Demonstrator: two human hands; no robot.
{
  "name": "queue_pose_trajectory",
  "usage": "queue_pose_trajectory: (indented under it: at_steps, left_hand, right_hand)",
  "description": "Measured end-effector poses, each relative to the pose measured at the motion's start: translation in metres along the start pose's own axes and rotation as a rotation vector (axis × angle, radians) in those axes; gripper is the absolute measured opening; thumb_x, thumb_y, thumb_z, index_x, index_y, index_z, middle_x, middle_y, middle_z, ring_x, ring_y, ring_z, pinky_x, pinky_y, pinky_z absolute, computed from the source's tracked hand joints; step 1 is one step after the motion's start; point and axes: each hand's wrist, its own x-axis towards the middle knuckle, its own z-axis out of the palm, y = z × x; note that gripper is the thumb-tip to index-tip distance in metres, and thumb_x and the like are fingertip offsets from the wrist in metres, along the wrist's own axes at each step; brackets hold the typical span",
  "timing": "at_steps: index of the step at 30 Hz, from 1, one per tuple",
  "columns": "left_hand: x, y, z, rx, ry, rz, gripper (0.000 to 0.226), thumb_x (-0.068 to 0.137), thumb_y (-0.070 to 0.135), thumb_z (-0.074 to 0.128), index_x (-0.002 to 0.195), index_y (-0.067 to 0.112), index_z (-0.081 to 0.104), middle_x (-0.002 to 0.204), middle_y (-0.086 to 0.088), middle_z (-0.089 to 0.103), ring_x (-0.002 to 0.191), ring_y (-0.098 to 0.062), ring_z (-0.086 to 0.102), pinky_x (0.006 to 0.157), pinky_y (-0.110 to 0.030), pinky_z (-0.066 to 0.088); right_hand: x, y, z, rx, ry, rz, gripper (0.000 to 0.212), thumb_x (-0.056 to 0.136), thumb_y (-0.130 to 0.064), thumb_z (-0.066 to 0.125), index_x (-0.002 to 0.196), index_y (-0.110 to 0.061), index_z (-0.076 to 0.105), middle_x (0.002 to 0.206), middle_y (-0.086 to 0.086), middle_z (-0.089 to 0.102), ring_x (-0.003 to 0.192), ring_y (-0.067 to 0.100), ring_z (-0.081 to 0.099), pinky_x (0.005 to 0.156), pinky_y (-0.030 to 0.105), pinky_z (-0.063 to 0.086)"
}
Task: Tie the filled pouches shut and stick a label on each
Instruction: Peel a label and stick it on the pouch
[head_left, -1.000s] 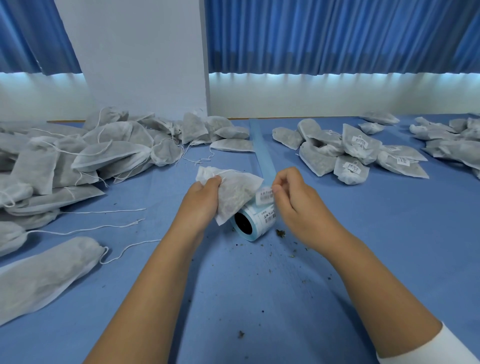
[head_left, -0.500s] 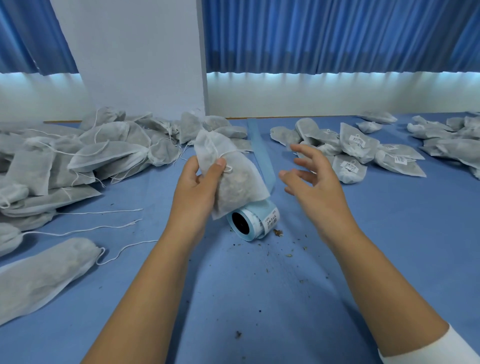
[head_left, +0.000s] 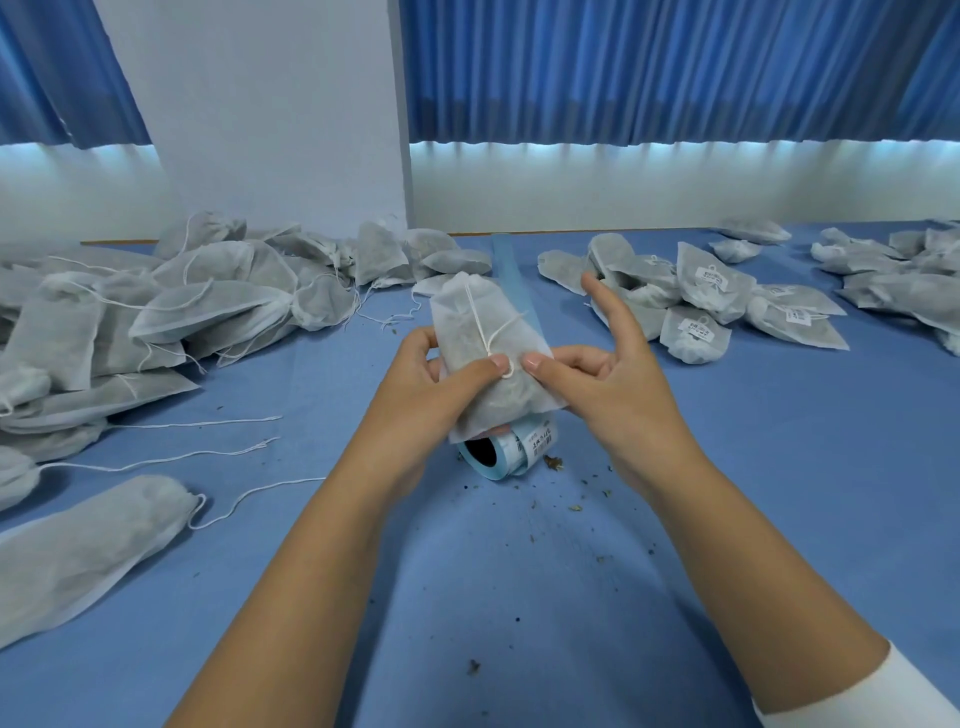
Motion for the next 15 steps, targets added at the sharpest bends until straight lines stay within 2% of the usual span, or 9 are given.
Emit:
queue_pose_trajectory:
  at_steps: [3,5,7,10,12,15]
  left_hand:
    - [0.0,0.0,-0.002,-0.004,0.022,0.015,0.038,0.087,0.014,0.074,0.12,0.016,0.056,0.107,-0.012,0.073,0.092,-0.024,0.074,0.071,-0.044,0.062]
    - [0.002,0.0,-0.005,0.033,0.07,0.029,0.035,0.086,0.017,0.075,0.118,0.016,0.06,0.11,-0.011,0.072,0.095,-0.023,0.073,0.073,-0.042,0.062]
    - [0.003,0.0,-0.008,0.058,0.089,0.04,0.032,0.086,0.02,0.075,0.115,0.017,0.064,0.11,-0.009,0.072,0.096,-0.021,0.073,0.071,-0.037,0.062]
    - [0.003,0.0,-0.01,0.148,0.086,0.069,0.023,0.085,0.025,0.076,0.106,0.02,0.068,0.101,-0.002,0.074,0.089,-0.015,0.073,0.066,-0.03,0.06]
    - [0.003,-0.001,-0.01,0.213,0.061,0.09,0.015,0.085,0.027,0.076,0.098,0.022,0.07,0.092,0.002,0.075,0.081,-0.011,0.072,0.062,-0.026,0.058]
    - [0.0,-0.001,-0.006,0.248,0.005,0.104,0.014,0.082,0.029,0.079,0.093,0.025,0.072,0.085,0.004,0.074,0.074,-0.009,0.07,0.057,-0.022,0.054]
  right_hand:
    - [0.001,-0.001,0.0,-0.036,0.073,-0.009,0.053,0.086,-0.019,0.073,0.129,-0.039,0.051,0.08,-0.007,0.07,0.077,0.007,0.068,0.07,0.025,0.058]
    - [0.002,-0.004,-0.002,-0.088,0.149,-0.061,0.028,0.087,-0.021,0.072,0.111,-0.033,0.064,0.073,-0.017,0.062,0.07,0.002,0.062,0.067,0.024,0.057]
    - [0.002,-0.009,-0.005,-0.091,0.188,-0.112,0.01,0.09,-0.019,0.069,0.094,-0.028,0.067,0.071,-0.02,0.058,0.067,0.003,0.056,0.066,0.024,0.055]
    - [-0.002,-0.019,-0.007,0.016,0.105,-0.163,0.014,0.095,-0.013,0.061,0.087,-0.025,0.062,0.079,-0.016,0.061,0.066,0.009,0.056,0.057,0.021,0.049]
    - [-0.006,-0.023,-0.005,0.021,-0.03,-0.195,0.014,0.098,-0.015,0.055,0.09,-0.025,0.057,0.079,-0.012,0.061,0.05,0.014,0.052,0.048,0.021,0.043]
    - [-0.009,-0.02,-0.002,-0.026,-0.147,-0.152,0.012,0.102,-0.019,0.047,0.094,-0.027,0.051,0.072,0.01,0.063,0.036,0.017,0.04,0.043,0.02,0.037]
